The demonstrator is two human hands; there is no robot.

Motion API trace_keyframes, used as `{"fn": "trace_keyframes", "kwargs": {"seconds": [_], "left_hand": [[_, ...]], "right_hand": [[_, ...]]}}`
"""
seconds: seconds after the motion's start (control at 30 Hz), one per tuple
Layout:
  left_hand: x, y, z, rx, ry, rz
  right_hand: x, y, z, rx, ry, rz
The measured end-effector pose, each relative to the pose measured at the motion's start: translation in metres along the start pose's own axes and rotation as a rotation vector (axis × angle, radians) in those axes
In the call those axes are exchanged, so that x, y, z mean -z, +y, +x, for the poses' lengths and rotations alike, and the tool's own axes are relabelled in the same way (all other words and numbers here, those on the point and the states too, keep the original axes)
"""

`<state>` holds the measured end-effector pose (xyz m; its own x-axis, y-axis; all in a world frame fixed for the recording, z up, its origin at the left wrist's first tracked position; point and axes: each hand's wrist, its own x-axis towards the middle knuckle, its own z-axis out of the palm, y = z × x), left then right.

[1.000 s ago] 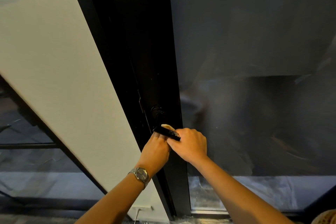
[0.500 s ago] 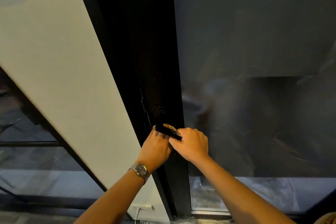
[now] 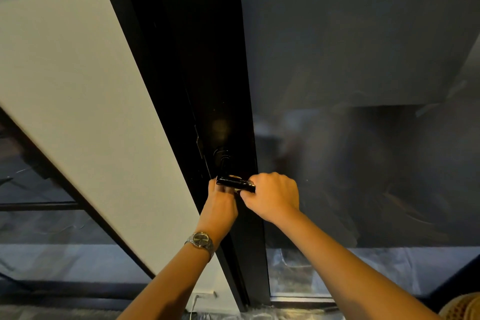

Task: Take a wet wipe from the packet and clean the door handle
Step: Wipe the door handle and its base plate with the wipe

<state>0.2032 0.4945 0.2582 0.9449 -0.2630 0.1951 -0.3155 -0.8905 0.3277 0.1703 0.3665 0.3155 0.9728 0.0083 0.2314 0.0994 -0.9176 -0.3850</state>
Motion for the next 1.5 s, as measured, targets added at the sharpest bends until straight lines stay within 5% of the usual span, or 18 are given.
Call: {"fn": "trace_keyframes", "kwargs": {"seconds": [0.23,0.5,0.63,0.73,0.9,0.97,1.13,1.4,1.5], "left_hand": [[-0.01,0.012,-0.006,0.312,0.325,-0.485],[-0.02,0.016,0.002,0.779,0.244,-1.012],[-0.01,0.028,-0.005,0.551,0.405,-0.712],[-0.007,0.029,-0.003,0.354,0.322,-0.525],[-0.009,0.018,-0.001,0.313,0.388,-0.506],[-0.009,0.017,-0.005,0.242,0.326,-0.42],[-0.01,-0.006,-0.007,-0.253,0.132,0.133],[0.0,0.005,0.004,-0.435,-0.127,0.455],[0.005,-0.004,0.009,-0.418,-0.1,0.337]], "right_hand": [[0.017,-0.004,0.003,0.069,-0.01,-0.119],[0.016,-0.005,0.002,0.062,-0.017,-0.139],[0.017,-0.005,0.003,0.072,-0.004,-0.131],[0.017,-0.004,0.004,0.076,-0.004,-0.128],[0.018,-0.004,0.003,0.079,-0.007,-0.128],[0.018,-0.003,0.003,0.075,-0.008,-0.131],[0.018,-0.005,0.003,0.074,-0.014,-0.14],[0.018,-0.005,0.002,0.081,-0.03,-0.141],[0.019,-0.005,0.002,0.084,-0.034,-0.142]]}}
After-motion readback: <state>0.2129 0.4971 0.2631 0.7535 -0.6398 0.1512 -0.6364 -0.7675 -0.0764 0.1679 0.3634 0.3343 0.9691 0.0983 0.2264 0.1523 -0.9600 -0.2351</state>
